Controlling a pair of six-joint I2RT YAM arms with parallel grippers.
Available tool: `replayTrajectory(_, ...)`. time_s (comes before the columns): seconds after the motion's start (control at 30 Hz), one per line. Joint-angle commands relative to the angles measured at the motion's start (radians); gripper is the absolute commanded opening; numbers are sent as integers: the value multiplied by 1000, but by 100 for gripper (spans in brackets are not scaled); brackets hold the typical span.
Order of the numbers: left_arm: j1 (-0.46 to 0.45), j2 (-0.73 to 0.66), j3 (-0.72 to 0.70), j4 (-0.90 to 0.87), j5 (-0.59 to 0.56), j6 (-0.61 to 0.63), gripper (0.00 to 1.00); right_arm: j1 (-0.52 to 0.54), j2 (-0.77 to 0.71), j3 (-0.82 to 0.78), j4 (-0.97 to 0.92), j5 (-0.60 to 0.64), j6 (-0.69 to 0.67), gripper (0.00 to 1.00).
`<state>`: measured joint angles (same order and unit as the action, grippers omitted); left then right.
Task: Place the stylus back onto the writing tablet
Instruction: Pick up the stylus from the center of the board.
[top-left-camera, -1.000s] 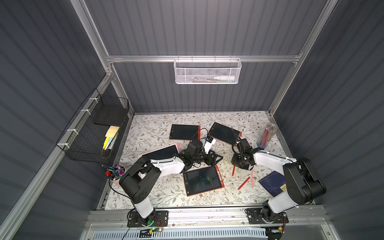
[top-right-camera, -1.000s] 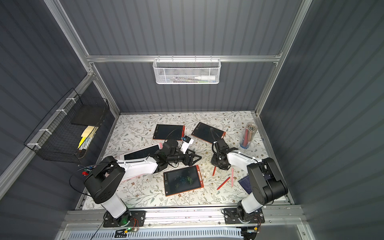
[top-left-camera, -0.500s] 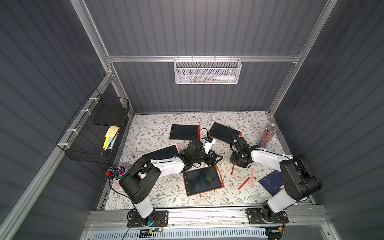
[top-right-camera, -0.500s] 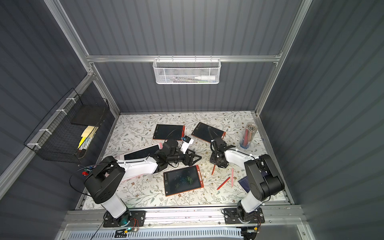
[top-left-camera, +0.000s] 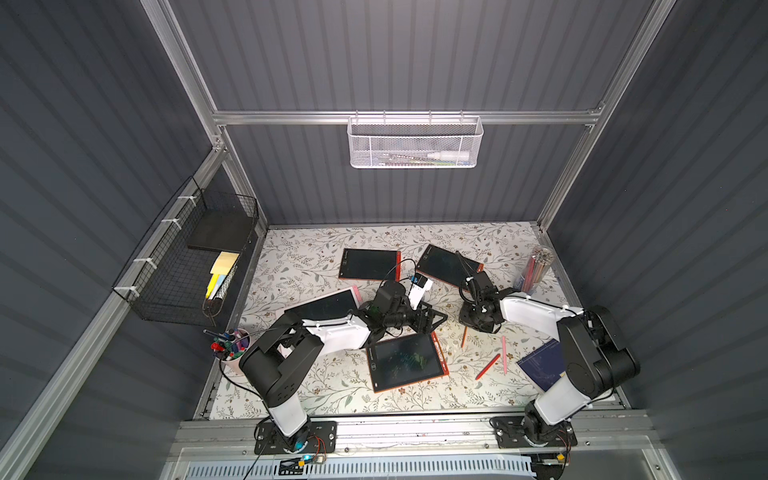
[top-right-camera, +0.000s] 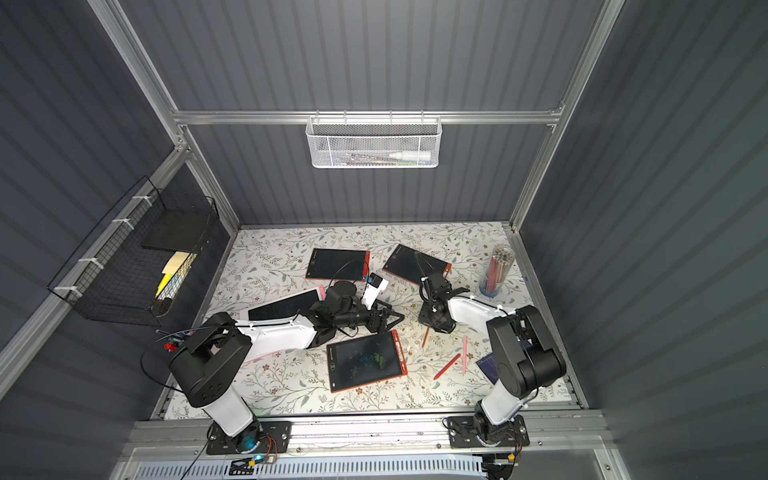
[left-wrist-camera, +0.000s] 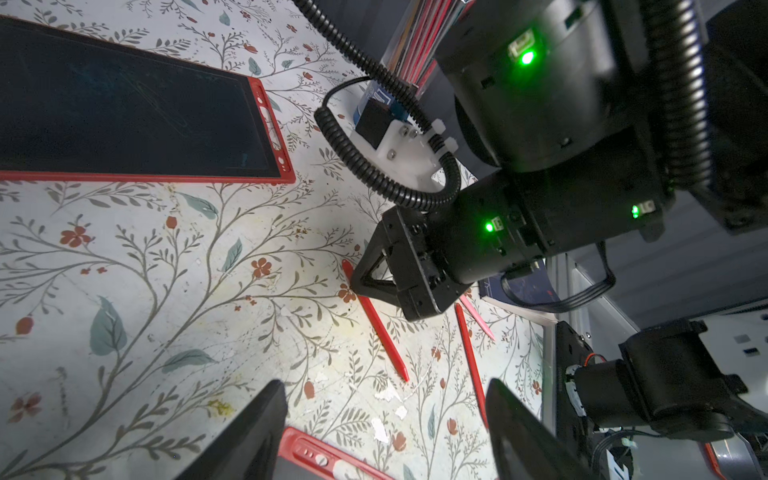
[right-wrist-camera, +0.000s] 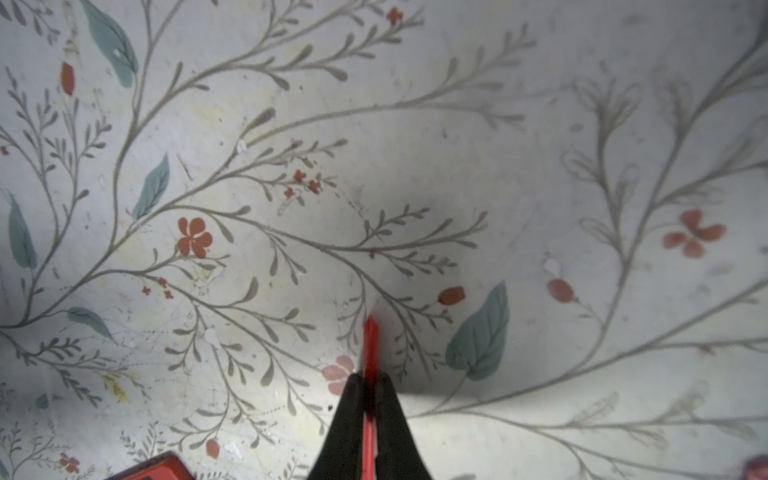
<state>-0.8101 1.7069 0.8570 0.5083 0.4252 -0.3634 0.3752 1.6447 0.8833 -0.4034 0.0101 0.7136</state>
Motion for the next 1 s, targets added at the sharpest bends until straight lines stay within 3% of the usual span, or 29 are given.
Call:
replayTrajectory(0.0, -4, 15, -12, 16, 20, -8, 77, 5, 34, 23, -38, 3, -12, 11)
replayTrajectory(0.5, -6, 7, -30, 24, 14, -16, 77, 7, 102, 66, -81, -2, -31, 15)
replayTrajectory(0.97, -6, 2, -50, 52, 31, -31, 77, 5, 48, 61, -55, 2, -45, 7)
